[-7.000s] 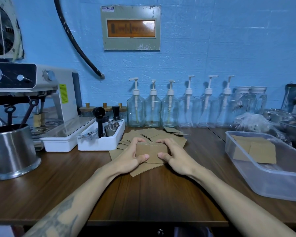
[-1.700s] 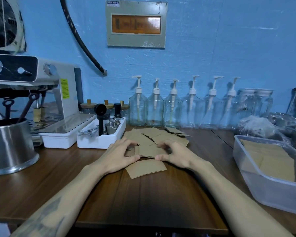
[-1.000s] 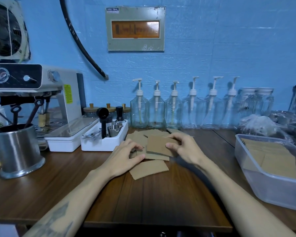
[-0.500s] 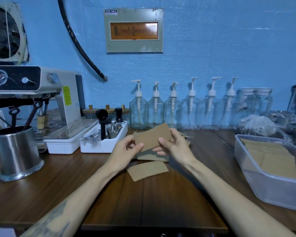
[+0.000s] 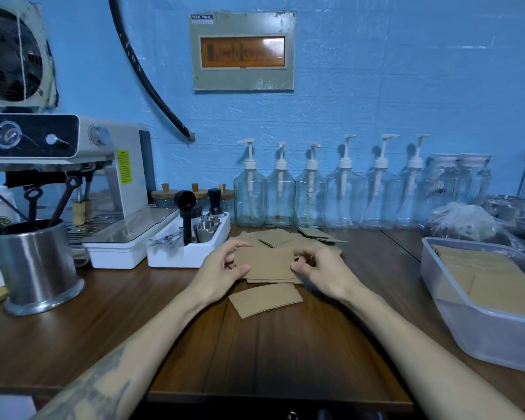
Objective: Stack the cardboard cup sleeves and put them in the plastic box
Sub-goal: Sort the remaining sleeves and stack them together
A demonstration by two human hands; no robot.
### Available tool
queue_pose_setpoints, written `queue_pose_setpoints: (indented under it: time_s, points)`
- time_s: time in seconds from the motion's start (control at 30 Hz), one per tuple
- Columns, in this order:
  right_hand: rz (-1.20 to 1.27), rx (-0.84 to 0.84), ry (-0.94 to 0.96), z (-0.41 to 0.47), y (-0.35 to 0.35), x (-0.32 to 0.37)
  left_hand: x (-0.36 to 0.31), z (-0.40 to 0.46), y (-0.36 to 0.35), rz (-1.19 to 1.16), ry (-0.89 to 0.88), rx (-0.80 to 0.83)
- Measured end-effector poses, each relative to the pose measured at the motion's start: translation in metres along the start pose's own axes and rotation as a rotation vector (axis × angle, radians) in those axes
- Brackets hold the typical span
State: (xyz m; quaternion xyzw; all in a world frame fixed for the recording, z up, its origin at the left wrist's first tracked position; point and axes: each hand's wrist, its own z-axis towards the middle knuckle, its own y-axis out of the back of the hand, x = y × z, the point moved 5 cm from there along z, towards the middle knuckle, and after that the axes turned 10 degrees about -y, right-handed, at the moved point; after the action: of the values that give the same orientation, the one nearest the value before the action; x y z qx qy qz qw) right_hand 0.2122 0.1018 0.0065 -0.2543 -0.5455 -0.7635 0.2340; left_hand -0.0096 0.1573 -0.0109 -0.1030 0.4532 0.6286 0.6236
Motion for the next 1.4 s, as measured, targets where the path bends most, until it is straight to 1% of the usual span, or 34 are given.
queue_pose_setpoints:
  time_s: [0.07, 0.1, 0.2, 0.33, 0.37, 0.43, 0.5, 0.53, 0.6, 0.67, 0.83, 0.9, 0.93, 1.03, 1.1, 1.2, 1.3, 1.4]
  points:
    - [0.023, -0.086, 0.056, -0.003, 0.009, 0.004, 0.002, 0.000, 0.000, -0.023, 0.019, -0.009]
    - [0.040, -0.100, 0.082, -0.004, 0.012, 0.006, 0.002, 0.000, 0.000, -0.025, 0.018, -0.010]
    - [0.047, -0.063, 0.140, -0.011, 0.011, 0.016, 0.004, 0.000, 0.000, -0.054, 0.021, -0.028]
    - [0.105, -0.064, 0.137, -0.017, 0.012, 0.025, 0.003, 0.001, -0.001, -0.088, 0.032, -0.036]
    - [0.087, -0.034, 0.164, -0.019, 0.011, 0.028, 0.004, 0.001, -0.001, -0.086, 0.032, -0.038]
    - [-0.005, 0.093, 0.209, -0.021, 0.002, 0.030, 0.006, 0.001, 0.000, -0.083, 0.035, -0.042]
    - [-0.111, 0.228, 0.217, -0.023, -0.012, 0.029, 0.007, 0.001, 0.000, -0.070, 0.036, -0.047]
    - [-0.170, 0.265, 0.217, -0.023, -0.019, 0.029, 0.007, 0.001, 0.000, -0.068, 0.039, -0.042]
    - [-0.294, 0.287, 0.224, -0.024, -0.026, 0.028, 0.006, 0.001, -0.001, -0.067, 0.044, -0.032]
    - [-0.359, 0.284, 0.231, -0.026, -0.025, 0.029, 0.006, 0.002, -0.002, -0.063, 0.047, -0.023]
    - [-0.350, 0.316, 0.198, -0.027, -0.021, 0.031, 0.003, 0.001, -0.001, -0.058, 0.037, -0.018]
    - [-0.282, 0.314, 0.174, -0.026, -0.019, 0.032, 0.003, 0.001, -0.001, -0.052, 0.028, -0.013]
    - [-0.193, 0.326, 0.150, -0.025, -0.016, 0.033, 0.003, 0.001, -0.001, -0.054, 0.028, -0.007]
    - [0.212, 0.410, 0.078, -0.022, -0.008, 0.034, 0.002, 0.001, -0.003, -0.048, 0.027, -0.002]
    - [0.385, 0.369, 0.062, -0.017, 0.001, 0.032, 0.001, 0.002, -0.004, -0.029, 0.025, 0.000]
    - [0.502, 0.250, 0.039, -0.010, 0.013, 0.030, 0.002, 0.002, -0.004, -0.014, 0.017, -0.001]
    - [0.597, 0.144, -0.015, -0.007, 0.017, 0.022, -0.002, 0.000, -0.005, -0.016, 0.046, 0.024]
    - [0.634, 0.107, -0.036, -0.008, 0.016, 0.021, -0.010, -0.002, -0.008, 0.014, 0.042, 0.067]
